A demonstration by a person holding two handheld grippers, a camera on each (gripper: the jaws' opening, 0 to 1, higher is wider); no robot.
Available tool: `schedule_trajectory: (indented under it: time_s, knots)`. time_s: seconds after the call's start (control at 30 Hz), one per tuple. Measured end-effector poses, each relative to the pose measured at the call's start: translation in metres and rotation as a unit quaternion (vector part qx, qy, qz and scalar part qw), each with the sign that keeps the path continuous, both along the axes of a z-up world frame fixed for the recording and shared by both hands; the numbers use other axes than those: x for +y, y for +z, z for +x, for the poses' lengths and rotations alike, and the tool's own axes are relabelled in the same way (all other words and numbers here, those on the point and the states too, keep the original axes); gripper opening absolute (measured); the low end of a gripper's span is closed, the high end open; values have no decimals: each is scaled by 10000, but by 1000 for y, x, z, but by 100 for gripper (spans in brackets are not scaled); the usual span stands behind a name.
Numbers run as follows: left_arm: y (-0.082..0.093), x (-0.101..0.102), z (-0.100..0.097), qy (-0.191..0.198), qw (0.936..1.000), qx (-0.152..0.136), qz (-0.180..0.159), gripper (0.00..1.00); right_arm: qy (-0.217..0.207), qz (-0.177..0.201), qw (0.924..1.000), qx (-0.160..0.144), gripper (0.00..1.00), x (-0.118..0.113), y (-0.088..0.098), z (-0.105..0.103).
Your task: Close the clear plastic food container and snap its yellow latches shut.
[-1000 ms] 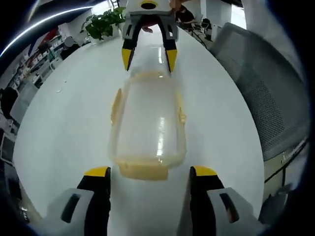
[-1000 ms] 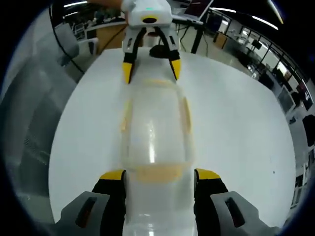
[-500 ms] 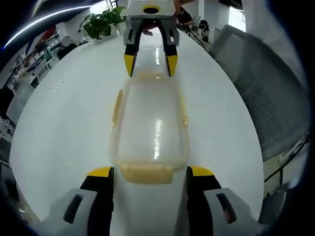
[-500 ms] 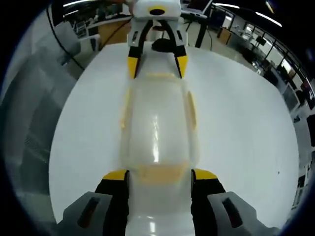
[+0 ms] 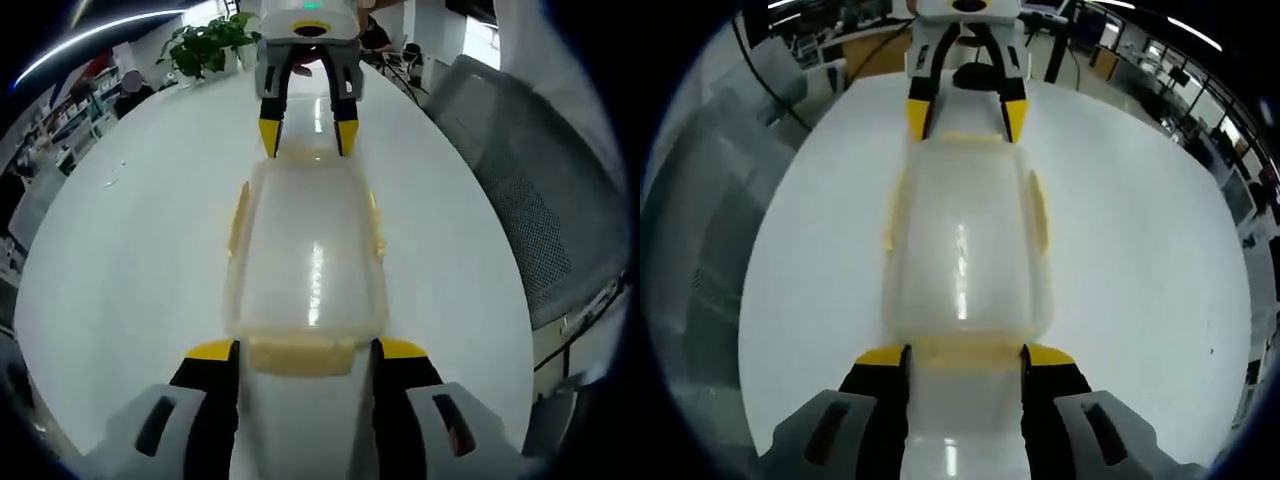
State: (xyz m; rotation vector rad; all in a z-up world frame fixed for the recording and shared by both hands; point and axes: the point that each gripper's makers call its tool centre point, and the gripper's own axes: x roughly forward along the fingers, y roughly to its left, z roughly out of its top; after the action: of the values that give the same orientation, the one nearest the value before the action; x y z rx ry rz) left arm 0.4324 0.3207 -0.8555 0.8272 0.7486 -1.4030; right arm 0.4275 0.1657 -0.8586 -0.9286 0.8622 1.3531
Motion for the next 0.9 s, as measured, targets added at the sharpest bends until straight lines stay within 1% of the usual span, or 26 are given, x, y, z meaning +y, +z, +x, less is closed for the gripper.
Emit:
schedule_trajectory:
  time_s: [0.07,0.2,0.23,0.27,0.3,0.37,0.6,0.73,0.8,0.9]
  knots:
    - [0,0,-1,-12,10000,19,-8,52,4,4,10000,16,40,0,0,0]
    - [0,0,-1,-18,10000,31,0,51,13,4,10000,46,40,0,-1,-1]
    - [-1,0,-2,-3,10000,71,11,48,12,5,10000,57,40,0,-1,-1]
    - [-2,1,-5,7,9998,184,38,47,8,3,10000,67,40,-1,-1,0]
    - [-1,0,-2,-61,9999,80,-4,45,13,-7,10000,72,39,-1,-1,0]
    - [0,3,-3,-88,9999,84,33,40,115,-29,9999,85,39,0,-2,-1]
    - [0,2,-3,-96,9999,37,63,40,51,-82,9999,128,39,0,-1,-2]
    - [0,2,-6,-65,9997,-99,233,39,74,-215,9997,91,39,1,-2,-4]
    - [1,3,-6,-50,9997,-138,220,39,100,-318,9994,90,40,1,-3,-4]
    - [1,5,-7,-23,9998,-168,114,40,93,-385,9991,130,40,0,-3,-4]
